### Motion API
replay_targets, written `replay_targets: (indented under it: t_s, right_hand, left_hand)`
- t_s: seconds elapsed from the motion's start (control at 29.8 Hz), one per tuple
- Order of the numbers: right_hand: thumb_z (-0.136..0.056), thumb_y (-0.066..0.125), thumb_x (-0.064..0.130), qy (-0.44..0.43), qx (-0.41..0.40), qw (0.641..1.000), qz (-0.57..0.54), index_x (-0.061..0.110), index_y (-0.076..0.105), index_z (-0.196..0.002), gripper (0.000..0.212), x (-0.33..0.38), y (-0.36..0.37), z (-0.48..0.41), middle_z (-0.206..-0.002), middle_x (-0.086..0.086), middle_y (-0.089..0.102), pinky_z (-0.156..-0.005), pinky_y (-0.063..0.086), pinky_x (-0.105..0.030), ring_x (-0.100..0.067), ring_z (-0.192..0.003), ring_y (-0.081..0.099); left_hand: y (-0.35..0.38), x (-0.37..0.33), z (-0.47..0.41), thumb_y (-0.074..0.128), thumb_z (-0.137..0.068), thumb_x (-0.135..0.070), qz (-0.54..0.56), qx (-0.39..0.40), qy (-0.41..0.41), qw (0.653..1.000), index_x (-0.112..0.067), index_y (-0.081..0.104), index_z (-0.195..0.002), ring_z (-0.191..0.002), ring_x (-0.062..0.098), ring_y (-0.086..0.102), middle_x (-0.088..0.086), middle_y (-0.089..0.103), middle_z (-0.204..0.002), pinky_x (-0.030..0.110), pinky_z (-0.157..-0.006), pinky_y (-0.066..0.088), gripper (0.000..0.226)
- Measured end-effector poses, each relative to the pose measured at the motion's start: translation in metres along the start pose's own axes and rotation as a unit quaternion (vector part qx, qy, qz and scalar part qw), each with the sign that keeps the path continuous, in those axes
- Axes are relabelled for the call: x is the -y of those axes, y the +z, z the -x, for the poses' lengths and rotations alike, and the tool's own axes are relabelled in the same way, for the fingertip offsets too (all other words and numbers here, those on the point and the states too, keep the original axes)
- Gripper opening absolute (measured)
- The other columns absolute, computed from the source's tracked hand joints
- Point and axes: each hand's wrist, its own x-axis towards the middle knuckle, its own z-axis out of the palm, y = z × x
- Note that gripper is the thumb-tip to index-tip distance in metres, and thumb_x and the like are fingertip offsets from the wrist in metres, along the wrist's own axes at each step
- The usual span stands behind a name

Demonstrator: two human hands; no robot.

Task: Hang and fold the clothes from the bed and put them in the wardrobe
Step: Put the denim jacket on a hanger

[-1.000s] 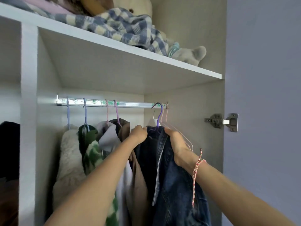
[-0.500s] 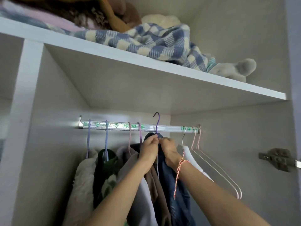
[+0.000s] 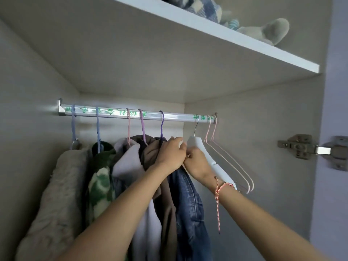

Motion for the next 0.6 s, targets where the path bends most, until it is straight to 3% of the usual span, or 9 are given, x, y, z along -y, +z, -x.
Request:
replay_targets:
  t_s: [0.03,0.07,0.1,0.17,0.24,0.3,0.4,0.6]
  right_hand:
    - [-0.089,0.053,0.013,-0.023,-0.061,0.994,0.090,0.006,0.064,-0.097,0.015,-0.007,-0.013,0.006,-0.096,-0.012,0.061,-0.080,0.042,-0.035,-0.027,-0.089,0.054]
    - [-0.090,0.056,0.021,-0.018,-0.086,0.979,0.185,0.008,0.058,-0.116,0.029,-0.019,-0.025,0.011,-0.112,-0.014,0.057,-0.088,0.038,-0.037,-0.030,-0.104,0.051]
    - [-0.090,0.057,0.029,0.007,-0.070,0.955,0.287,0.010,0.046,-0.129,0.045,-0.033,-0.036,0.016,-0.123,-0.014,0.050,-0.093,0.035,-0.038,-0.032,-0.114,0.046]
    - [-0.089,0.058,0.040,0.091,0.013,0.935,0.343,0.008,0.029,-0.137,0.064,-0.049,-0.043,0.023,-0.133,-0.015,0.044,-0.100,0.033,-0.038,-0.033,-0.123,0.041]
    - [-0.088,0.058,0.039,0.131,0.058,0.939,0.314,0.006,0.024,-0.136,0.067,-0.060,-0.038,0.029,-0.132,-0.016,0.047,-0.098,0.038,-0.038,-0.033,-0.122,0.045]
    - [-0.091,0.054,0.028,0.141,0.074,0.947,0.278,0.007,0.029,-0.131,0.052,-0.065,-0.035,0.034,-0.123,-0.015,0.055,-0.088,0.044,-0.036,-0.032,-0.112,0.055]
    - [-0.094,0.047,0.026,0.150,0.039,0.966,0.207,0.010,0.041,-0.122,0.033,-0.068,-0.034,0.035,-0.114,-0.014,0.060,-0.080,0.045,-0.034,-0.034,-0.101,0.059]
    - [-0.092,0.051,0.030,0.151,-0.047,0.984,0.082,0.010,0.047,-0.119,0.033,-0.052,-0.034,0.035,-0.111,-0.017,0.060,-0.072,0.039,-0.033,-0.037,-0.099,0.057]
  left_hand:
    - [0.000,-0.001,0.000,0.038,-0.098,-0.020,-0.015,0.007,0.004,1.000,-0.006,0.051,-0.130,-0.126,0.030,0.044,0.015,0.050,-0.135,0.037,-0.105,0.034,0.036]
    - [0.001,-0.002,0.002,0.038,-0.098,-0.021,-0.032,0.017,0.006,0.999,-0.007,0.051,-0.129,-0.124,0.031,0.045,0.015,0.050,-0.134,0.037,-0.104,0.035,0.036]
    - [0.004,-0.004,0.006,0.038,-0.098,-0.022,-0.047,0.026,0.009,0.999,-0.008,0.051,-0.129,-0.123,0.031,0.046,0.016,0.050,-0.133,0.037,-0.103,0.037,0.036]
    - [0.012,-0.009,0.014,0.037,-0.097,-0.022,-0.085,0.045,0.018,0.995,-0.009,0.054,-0.124,-0.120,0.034,0.048,0.018,0.052,-0.127,0.037,-0.100,0.038,0.035]
    - [0.018,-0.012,0.022,0.036,-0.098,-0.022,-0.142,0.068,0.035,0.987,-0.007,0.053,-0.124,-0.123,0.032,0.044,0.018,0.051,-0.129,0.035,-0.104,0.033,0.034]
    - [0.020,-0.010,0.028,0.035,-0.099,-0.021,-0.183,0.074,0.061,0.978,-0.006,0.045,-0.133,-0.133,0.025,0.032,0.013,0.043,-0.141,0.031,-0.110,0.021,0.039]
    - [0.015,-0.007,0.029,0.036,-0.100,-0.021,-0.196,0.064,0.082,0.975,-0.006,0.043,-0.136,-0.134,0.023,0.032,0.012,0.044,-0.141,0.028,-0.108,0.018,0.040]
    - [0.012,0.004,0.032,0.036,-0.099,-0.023,-0.249,0.063,0.104,0.961,-0.005,0.048,-0.130,-0.129,0.023,0.037,0.013,0.049,-0.136,0.027,-0.109,0.017,0.037]
